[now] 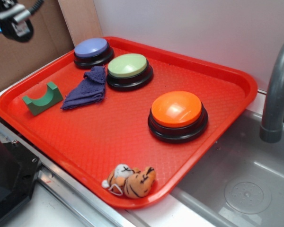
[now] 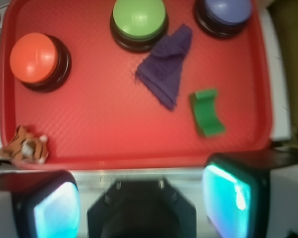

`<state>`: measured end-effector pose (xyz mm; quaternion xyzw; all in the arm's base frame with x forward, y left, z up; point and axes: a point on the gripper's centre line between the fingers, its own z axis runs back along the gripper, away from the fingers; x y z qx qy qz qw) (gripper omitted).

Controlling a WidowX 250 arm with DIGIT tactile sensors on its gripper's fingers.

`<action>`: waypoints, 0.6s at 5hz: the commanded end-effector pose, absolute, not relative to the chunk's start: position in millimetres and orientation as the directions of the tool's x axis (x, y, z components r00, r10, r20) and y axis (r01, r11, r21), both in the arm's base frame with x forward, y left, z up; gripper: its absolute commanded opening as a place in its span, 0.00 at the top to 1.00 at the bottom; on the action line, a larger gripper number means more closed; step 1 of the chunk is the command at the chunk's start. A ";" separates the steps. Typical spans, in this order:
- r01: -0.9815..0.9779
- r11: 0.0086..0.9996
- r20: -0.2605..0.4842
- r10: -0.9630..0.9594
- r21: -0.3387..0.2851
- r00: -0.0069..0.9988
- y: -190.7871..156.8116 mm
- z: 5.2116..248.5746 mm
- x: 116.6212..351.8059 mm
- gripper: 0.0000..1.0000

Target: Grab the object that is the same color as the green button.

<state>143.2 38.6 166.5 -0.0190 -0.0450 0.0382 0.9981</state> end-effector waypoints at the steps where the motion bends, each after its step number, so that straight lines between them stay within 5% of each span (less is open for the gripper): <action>1: -0.069 0.998 0.197 0.069 -0.006 0.978 86.4 120.6 166.2 0.00; 2: -0.056 0.998 0.218 0.046 0.040 0.975 98.1 104.4 171.5 0.00; 3: -0.015 1.000 0.222 0.016 -0.003 0.975 107.6 81.1 181.7 0.00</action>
